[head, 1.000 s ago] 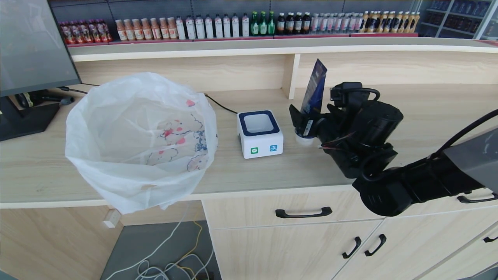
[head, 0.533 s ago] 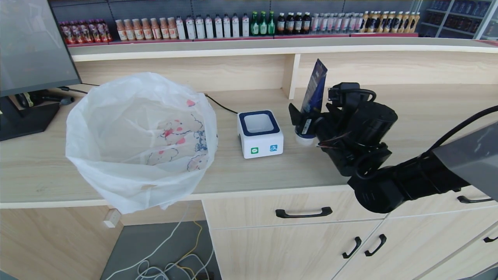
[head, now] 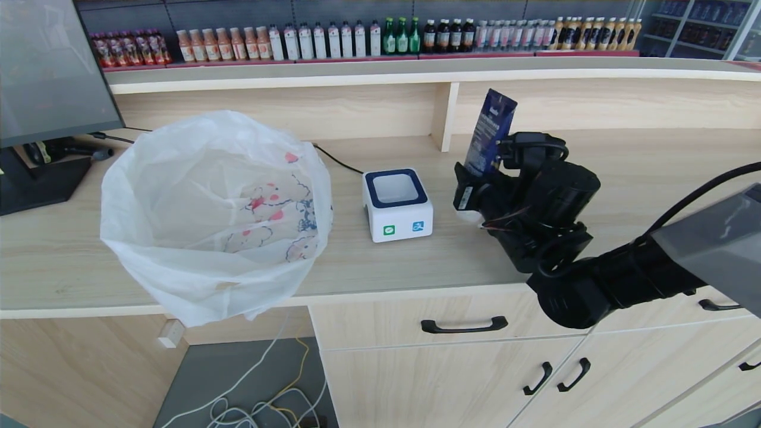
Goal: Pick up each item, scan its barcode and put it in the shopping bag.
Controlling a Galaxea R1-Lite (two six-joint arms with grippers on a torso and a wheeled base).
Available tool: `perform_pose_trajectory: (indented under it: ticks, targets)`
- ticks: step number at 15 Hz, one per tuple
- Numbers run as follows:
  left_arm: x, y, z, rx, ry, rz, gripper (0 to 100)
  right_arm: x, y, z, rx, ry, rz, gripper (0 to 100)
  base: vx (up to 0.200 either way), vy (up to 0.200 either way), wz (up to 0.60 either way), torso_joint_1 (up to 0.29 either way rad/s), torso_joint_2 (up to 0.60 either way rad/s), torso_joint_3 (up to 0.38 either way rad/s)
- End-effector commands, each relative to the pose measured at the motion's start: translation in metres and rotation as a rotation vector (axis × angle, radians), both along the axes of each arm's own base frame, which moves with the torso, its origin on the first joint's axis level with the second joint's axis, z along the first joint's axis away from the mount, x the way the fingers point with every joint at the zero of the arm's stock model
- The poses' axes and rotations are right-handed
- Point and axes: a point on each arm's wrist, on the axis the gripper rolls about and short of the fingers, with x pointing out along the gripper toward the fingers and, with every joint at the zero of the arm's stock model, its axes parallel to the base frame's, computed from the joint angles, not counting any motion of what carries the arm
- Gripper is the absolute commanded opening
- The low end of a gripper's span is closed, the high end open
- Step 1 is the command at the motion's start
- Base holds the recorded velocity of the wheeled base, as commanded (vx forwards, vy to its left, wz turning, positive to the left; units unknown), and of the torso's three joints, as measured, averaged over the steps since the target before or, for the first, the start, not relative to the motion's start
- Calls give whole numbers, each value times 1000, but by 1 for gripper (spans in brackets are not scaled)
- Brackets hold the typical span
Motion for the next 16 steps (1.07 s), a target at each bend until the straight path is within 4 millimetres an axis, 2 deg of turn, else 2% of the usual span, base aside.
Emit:
perform_pose_trajectory:
  ticks: [1, 6, 9, 12, 16]
  targets:
    - [0, 0, 0, 1, 0, -2, 100, 0, 0, 1, 2, -2, 0, 0, 0, 0, 0, 0, 0, 0]
    - [0, 0, 0, -1, 0, 0, 100, -2, -1, 3, 5, -15, -1, 0, 0, 0, 0, 0, 0, 0]
    - [0, 0, 0, 1, 0, 0, 100, -10, -2, 11, 16, -35, 5, 0, 0, 0, 0, 0, 0, 0]
    - [0, 0, 0, 1, 0, 0, 100, -25, 0, 18, 23, -38, 31, 0, 0, 0, 0, 0, 0, 0]
    - [0, 0, 0, -1, 0, -2, 100, -53, 16, 45, 72, -94, 110, 0, 0, 0, 0, 0, 0, 0]
